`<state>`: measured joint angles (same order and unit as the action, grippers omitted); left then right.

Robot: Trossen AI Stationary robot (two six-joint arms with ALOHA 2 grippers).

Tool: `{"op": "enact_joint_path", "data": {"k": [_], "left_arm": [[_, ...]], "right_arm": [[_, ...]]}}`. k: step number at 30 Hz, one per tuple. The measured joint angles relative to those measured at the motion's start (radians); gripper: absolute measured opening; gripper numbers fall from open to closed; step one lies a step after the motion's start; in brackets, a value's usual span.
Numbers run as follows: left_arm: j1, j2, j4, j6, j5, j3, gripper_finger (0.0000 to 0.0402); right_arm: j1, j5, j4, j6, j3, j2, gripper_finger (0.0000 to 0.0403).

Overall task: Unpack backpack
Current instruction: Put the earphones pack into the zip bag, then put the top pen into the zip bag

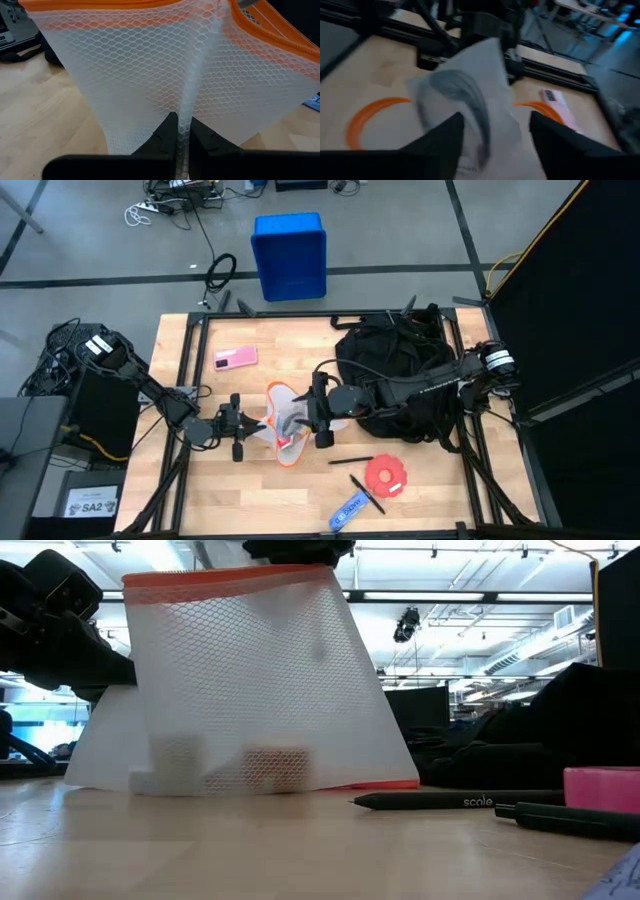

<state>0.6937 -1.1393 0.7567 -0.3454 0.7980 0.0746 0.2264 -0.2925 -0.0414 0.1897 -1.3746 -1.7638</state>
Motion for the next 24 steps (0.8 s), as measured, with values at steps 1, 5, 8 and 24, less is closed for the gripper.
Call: {"op": "enact_joint_path", "data": {"k": [1,5,8,24], "left_arm": [[0.000,0.000,0.000,0.000,0.000,0.000,0.0000],[0.000,0.000,0.000,0.000,0.000,0.000,0.0000],[0.000,0.000,0.000,0.000,-0.001,0.000,0.0000],[0.000,0.000,0.012,0.000,-0.008,0.001,0.0000]], "right_arm": [[0.004,-0.031,-0.002,0.006,0.000,0.002,0.0235],[0.028,-0.116,-0.014,0.038,0.000,0.024,0.0294],[0.046,-0.151,-0.033,0.048,0.000,0.048,0.0318],[0.219,-0.017,-0.372,-0.400,0.119,0.046,0.0284]]}}
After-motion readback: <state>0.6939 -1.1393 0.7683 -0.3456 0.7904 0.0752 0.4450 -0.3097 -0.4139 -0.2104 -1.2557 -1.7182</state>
